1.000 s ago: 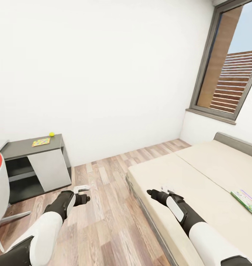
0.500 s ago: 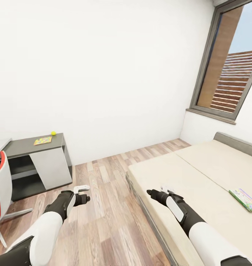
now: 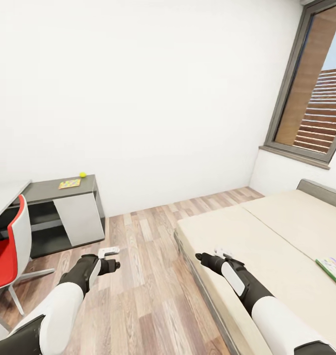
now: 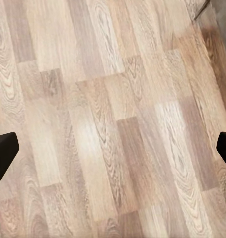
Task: Put all the toys in the child's room - the three board games (two on the bed and one on the table), the two jigsaw puzzles on the table, and the tennis ball on the table - inside the toy box on the table in the child's room.
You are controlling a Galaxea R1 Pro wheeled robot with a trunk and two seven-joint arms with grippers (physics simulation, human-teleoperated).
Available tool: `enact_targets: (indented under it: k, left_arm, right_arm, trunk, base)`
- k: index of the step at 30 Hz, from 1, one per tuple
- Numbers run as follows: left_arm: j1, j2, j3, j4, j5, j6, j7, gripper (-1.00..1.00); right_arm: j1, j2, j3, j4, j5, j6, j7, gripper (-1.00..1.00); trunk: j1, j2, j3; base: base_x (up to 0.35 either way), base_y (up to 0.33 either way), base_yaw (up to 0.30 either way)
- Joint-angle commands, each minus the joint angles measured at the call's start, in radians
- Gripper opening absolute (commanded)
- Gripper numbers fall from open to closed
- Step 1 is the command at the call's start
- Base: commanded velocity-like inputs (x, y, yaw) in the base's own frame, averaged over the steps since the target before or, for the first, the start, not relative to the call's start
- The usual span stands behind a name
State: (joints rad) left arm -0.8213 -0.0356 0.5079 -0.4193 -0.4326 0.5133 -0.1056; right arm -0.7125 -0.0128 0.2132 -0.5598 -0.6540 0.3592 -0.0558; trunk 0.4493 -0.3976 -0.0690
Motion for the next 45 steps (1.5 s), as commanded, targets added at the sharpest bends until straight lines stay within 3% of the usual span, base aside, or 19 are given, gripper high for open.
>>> enact_targets:
  k: [1, 23, 45]
  left_arm:
    - [-0.001, -0.001, 0.007, -0.003, -0.011, 0.005, -0.008, 1.0]
    - [-0.001, -0.001, 0.007, -0.003, -0.011, 0.004, -0.008, 1.0]
    - [-0.001, -0.001, 0.007, -0.003, -0.011, 0.004, -0.008, 1.0]
  right_arm:
    - [-0.001, -0.001, 0.006, -0.002, -0.007, 0.003, -0.006, 1.0]
    - [-0.001, 0.001, 0.007, -0.003, -0.007, 0.003, -0.006, 1.0]
    - [-0.001, 0.001, 0.008, -0.003, -0.007, 0.003, -0.006, 1.0]
  trunk:
    - [0.001, -0.002, -0.002]
    - [0.001, -0.002, -0.002]
    - [0.001, -0.002, -0.002]
  base:
    - [-0.002, -0.002, 0.04]
    - [0.0, -0.07, 0.01]
    - [0.0, -0.095, 0.126]
